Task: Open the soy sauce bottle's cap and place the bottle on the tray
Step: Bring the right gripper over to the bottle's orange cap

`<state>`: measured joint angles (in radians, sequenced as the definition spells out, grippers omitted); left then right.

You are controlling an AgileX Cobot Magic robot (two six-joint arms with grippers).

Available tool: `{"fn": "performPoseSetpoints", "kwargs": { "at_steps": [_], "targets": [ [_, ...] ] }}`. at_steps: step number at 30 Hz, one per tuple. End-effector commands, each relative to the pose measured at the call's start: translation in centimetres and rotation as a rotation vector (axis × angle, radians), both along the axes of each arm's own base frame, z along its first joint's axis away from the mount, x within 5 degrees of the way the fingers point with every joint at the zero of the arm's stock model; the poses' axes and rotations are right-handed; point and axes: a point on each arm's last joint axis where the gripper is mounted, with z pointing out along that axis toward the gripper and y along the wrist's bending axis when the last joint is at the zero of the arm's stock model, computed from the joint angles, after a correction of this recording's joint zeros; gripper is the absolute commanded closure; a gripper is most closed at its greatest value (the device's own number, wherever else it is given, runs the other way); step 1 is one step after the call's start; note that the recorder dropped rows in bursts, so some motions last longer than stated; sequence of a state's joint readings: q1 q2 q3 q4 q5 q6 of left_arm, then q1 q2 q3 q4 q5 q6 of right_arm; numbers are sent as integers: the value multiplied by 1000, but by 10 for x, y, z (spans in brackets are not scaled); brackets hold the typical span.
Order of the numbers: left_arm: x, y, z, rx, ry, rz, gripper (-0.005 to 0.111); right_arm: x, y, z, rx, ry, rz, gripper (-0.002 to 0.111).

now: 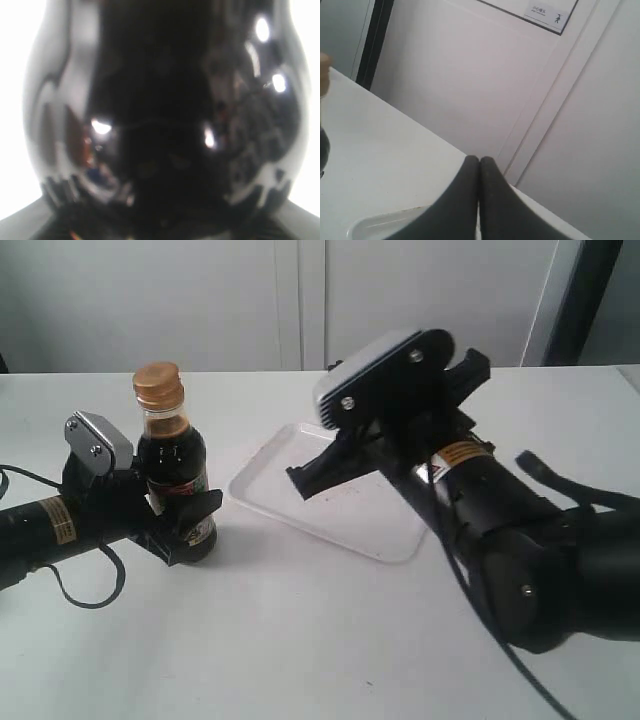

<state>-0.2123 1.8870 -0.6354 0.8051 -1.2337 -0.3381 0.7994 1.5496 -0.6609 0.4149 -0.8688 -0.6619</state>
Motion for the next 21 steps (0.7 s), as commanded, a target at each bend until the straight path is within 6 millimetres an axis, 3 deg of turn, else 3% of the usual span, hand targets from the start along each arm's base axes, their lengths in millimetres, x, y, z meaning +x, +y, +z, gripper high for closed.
{"fn": "performPoseSetpoints", "kwargs": {
  "at_steps": [1,14,21],
  "targets": [
    [-3,0,-2,18,11,-19,107,0,19,2,-101,-60,-14,108],
    [-3,-1,-2,19,11,-20,107,12,75,-7,-354,-201,26,108],
    [-3,-1,-2,19,11,-20,107,17,92,-17,-432,-262,31,108]
  ]
}}
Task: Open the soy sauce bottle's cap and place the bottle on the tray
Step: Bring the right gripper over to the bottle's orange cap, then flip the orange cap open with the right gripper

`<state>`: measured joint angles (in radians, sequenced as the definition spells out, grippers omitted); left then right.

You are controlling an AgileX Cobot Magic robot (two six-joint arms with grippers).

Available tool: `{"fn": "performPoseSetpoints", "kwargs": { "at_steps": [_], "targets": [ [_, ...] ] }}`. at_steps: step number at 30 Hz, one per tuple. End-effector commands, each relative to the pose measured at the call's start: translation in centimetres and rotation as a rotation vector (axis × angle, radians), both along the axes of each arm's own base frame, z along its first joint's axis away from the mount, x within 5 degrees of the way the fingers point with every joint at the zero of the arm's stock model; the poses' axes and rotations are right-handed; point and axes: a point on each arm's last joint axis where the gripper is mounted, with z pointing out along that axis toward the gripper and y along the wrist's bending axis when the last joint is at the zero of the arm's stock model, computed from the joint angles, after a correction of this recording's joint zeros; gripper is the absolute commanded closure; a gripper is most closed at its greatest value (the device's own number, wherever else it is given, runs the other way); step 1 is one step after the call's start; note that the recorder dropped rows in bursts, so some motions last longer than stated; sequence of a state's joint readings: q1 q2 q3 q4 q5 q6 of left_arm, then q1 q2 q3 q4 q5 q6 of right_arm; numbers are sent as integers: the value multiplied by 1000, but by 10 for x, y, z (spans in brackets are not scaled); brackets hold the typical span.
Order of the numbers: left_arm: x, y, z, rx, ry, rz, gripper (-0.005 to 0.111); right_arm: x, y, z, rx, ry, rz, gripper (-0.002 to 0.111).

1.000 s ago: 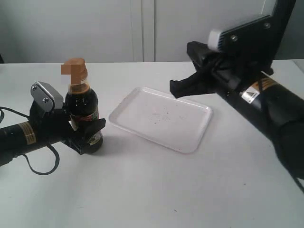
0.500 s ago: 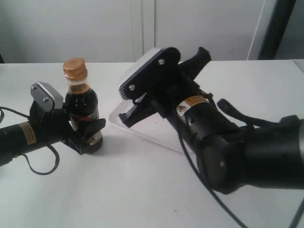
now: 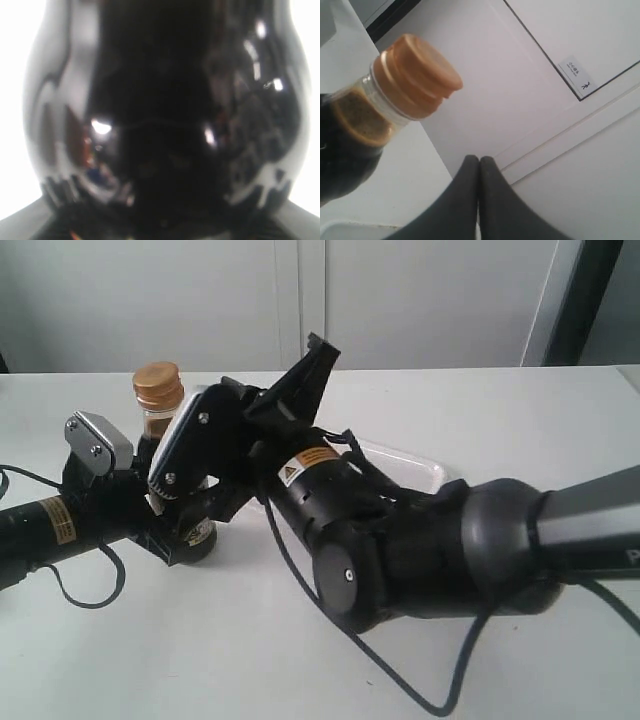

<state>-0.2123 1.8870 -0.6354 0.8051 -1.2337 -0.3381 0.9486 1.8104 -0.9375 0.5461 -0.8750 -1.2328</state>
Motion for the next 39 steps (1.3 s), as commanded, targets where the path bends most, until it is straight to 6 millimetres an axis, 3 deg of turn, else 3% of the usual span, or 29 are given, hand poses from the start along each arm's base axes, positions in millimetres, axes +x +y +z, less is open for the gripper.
{"fn": "performPoseSetpoints", "kwargs": {
  "at_steps": [1,8,39],
  "targets": [
    [-3,-1,-2,19,11,-20,107,1,9,0,-2,-39,0,108],
    [-3,-1,-2,19,11,-20,107,-1,25,0,8,-53,28,108],
    [-3,-1,-2,19,11,-20,107,8,44,5,74,55,72,108]
  ]
}}
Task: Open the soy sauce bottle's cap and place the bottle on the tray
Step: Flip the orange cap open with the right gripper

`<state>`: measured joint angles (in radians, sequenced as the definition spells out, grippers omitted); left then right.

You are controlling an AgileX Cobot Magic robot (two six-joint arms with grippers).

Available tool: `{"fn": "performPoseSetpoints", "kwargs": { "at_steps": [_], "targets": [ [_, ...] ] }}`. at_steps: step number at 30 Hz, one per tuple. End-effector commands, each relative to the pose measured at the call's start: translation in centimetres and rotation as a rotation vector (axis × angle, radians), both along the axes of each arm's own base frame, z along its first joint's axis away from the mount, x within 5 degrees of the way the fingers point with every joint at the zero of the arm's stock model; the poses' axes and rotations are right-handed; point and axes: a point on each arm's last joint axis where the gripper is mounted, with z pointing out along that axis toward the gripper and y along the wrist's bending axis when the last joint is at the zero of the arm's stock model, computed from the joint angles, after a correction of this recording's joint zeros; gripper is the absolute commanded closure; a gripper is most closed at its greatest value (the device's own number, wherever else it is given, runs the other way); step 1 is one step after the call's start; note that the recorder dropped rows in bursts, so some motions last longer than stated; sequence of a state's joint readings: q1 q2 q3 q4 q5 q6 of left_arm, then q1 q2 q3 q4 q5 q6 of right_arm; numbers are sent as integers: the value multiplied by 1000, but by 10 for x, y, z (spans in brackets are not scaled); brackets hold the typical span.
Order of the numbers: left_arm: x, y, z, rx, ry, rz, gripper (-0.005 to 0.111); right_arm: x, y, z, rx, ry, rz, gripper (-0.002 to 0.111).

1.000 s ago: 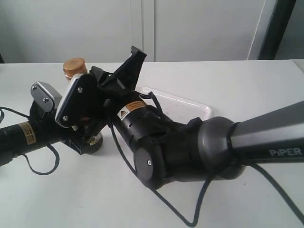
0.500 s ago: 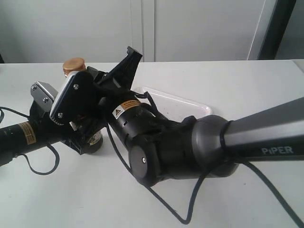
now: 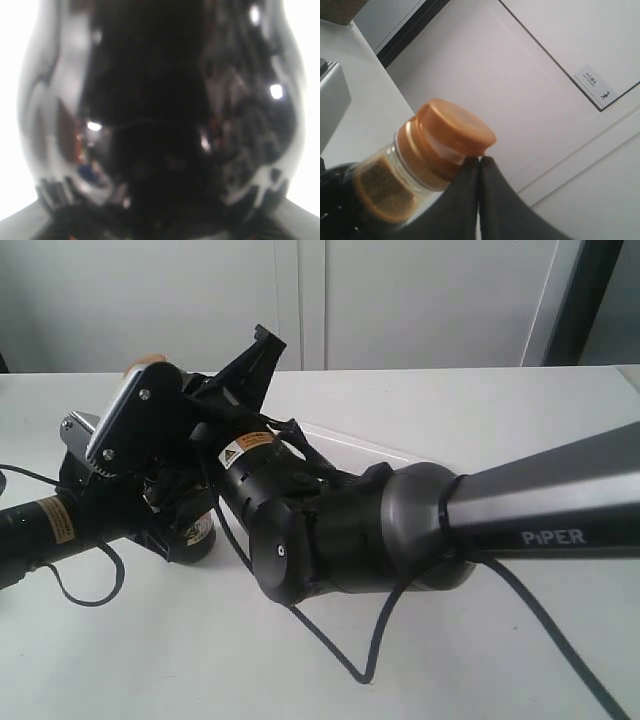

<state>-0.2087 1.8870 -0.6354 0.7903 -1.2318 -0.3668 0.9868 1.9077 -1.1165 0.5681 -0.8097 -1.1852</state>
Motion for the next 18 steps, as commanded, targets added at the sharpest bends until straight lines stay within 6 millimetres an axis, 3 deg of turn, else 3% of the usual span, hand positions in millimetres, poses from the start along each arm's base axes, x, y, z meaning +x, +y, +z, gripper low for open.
{"fn": "performPoseSetpoints", "kwargs": {
  "at_steps": [1,18],
  "targets": [
    [-4,-2,-2,41,-12,-45,107,-1,3,-1,-11,11,23,108],
    [-4,-2,-2,42,-13,-44,107,6,19,28,42,3,62,108]
  ]
}}
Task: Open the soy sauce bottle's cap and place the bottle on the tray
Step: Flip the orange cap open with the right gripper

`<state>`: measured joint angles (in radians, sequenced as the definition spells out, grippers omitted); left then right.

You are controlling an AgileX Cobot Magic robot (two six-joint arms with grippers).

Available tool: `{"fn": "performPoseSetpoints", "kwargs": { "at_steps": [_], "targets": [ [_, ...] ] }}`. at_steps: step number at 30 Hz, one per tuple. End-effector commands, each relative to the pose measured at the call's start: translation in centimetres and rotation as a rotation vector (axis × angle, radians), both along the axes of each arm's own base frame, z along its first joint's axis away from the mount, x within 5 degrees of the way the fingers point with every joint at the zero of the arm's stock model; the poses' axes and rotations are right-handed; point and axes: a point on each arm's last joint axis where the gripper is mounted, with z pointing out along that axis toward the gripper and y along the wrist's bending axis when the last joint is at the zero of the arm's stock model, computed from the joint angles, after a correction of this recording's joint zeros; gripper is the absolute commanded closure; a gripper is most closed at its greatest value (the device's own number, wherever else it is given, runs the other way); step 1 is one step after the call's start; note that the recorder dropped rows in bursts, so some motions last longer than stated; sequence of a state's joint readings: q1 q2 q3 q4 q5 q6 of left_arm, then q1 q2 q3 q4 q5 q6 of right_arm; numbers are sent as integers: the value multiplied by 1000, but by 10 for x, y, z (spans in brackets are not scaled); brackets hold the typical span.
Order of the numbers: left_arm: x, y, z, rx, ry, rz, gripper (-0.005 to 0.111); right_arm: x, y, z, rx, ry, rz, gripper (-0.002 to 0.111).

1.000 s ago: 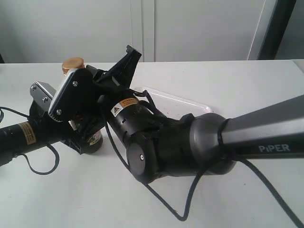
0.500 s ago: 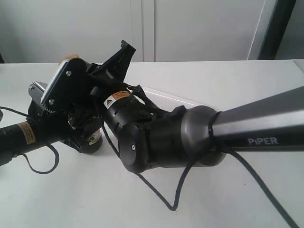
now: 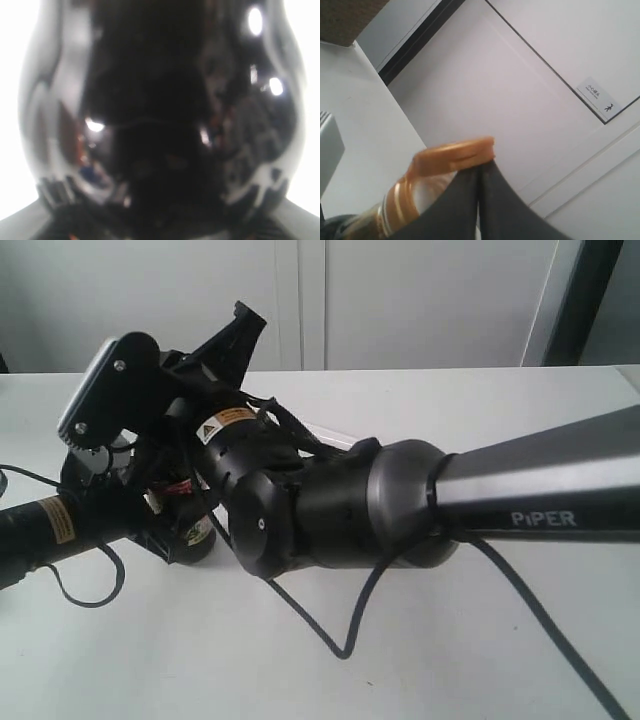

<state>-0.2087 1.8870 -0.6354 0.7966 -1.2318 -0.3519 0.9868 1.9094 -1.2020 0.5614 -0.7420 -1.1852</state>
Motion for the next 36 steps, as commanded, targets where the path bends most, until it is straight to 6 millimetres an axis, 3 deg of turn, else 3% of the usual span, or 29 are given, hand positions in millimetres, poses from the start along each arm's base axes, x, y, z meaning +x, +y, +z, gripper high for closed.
{"fn": "performPoseSetpoints", "kwargs": {
  "at_steps": [1,6,14,20,28,36],
  "targets": [
    [-4,-2,-2,30,-2,-34,107,1,8,12,13,2,34,108],
    [-4,-2,-2,30,-2,-34,107,0,18,28,38,1,68,108],
    [-4,-2,-2,30,-2,-34,107,3,17,26,110,109,52,108],
    [-4,-2,-2,30,-2,-34,107,13,0,41,253,237,43,108],
    [-4,-2,-2,29,-1,-34,107,27,-26,54,254,355,34,108],
    [-4,-2,-2,29,-1,-34,107,41,-70,58,121,589,55,108]
  ]
}}
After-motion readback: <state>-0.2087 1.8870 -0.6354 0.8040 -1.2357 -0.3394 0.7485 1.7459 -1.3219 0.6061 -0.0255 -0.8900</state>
